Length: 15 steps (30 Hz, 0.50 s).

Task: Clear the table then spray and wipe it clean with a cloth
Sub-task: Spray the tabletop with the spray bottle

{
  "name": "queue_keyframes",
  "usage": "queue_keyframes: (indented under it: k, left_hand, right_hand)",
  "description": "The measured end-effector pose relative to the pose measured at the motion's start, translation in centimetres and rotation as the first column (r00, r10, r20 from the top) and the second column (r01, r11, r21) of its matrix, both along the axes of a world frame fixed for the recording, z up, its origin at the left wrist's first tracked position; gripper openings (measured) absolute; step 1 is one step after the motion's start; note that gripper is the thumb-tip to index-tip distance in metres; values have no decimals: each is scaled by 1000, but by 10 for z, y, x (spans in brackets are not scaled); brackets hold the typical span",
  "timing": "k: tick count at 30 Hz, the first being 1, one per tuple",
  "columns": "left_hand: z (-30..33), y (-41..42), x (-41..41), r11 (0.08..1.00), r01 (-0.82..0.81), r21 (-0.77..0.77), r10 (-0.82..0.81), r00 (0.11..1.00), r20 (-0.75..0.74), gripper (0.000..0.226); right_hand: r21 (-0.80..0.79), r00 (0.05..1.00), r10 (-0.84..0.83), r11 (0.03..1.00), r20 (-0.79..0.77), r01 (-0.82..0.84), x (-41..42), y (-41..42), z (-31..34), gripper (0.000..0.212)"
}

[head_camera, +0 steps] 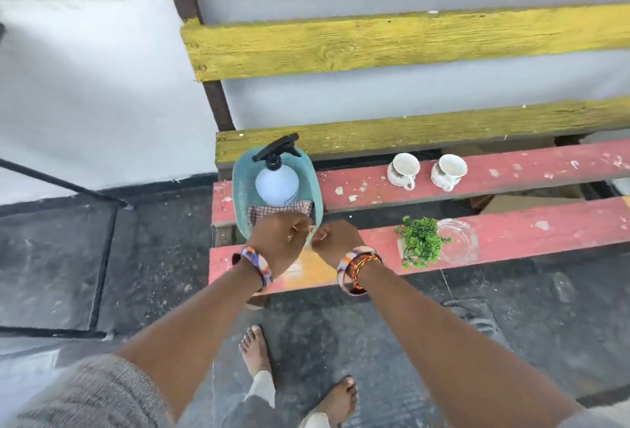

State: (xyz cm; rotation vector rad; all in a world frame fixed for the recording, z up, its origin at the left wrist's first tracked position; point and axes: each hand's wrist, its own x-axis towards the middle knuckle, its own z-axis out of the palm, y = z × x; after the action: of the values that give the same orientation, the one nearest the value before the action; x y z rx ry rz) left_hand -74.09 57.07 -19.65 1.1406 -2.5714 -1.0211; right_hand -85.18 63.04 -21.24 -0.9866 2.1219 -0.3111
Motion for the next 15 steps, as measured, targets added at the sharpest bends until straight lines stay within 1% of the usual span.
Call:
queue_keyframes:
  k: [1, 2, 4, 5, 7, 9, 11, 13, 15]
  left_hand:
    - [7, -14, 9, 998, -53, -17, 53, 999, -13, 27]
    - [12, -27, 15, 994, -108, -25, 108, 994, -27, 24]
    - [21, -60, 28, 975, -218, -36, 216, 975, -57, 29]
    - [23, -77, 33, 967, -250, -47, 246, 966, -74, 29]
    - [23, -107, 37, 959, -274, -72, 267, 959, -97, 29]
    - [20, -134, 39, 954, -296, -49, 292, 953, -87, 32]
    - [9, -160, 38, 957, -290, -4, 288, 954, -80, 37]
    - [0, -179, 36, 973, -232, 17, 232, 969, -81, 42]
    - [-9, -199, 33, 992, -129, 1, 129, 991, -48, 44]
  right_hand:
    - [-55, 1000, -7, 998, 29, 8, 7, -12, 5, 18]
    - [-81, 997, -19, 996, 73, 24, 11, -23, 7, 30]
    - [-103, 985, -47, 993, 167, 65, 20, -49, 8, 60]
    - [-116, 976, -86, 987, 200, 110, 23, -62, 7, 73]
    - [-141, 960, -198, 964, 197, 227, 23, -89, 1, 92]
    - [-149, 938, -314, 930, 145, 335, 24, -115, -8, 101]
    - [-176, 908, -411, 891, 78, 419, 27, -137, -22, 103]
    - [-240, 873, -486, 845, 28, 478, 30, -153, -36, 103]
    - [-344, 806, -591, 749, 41, 566, 35, -170, -50, 99]
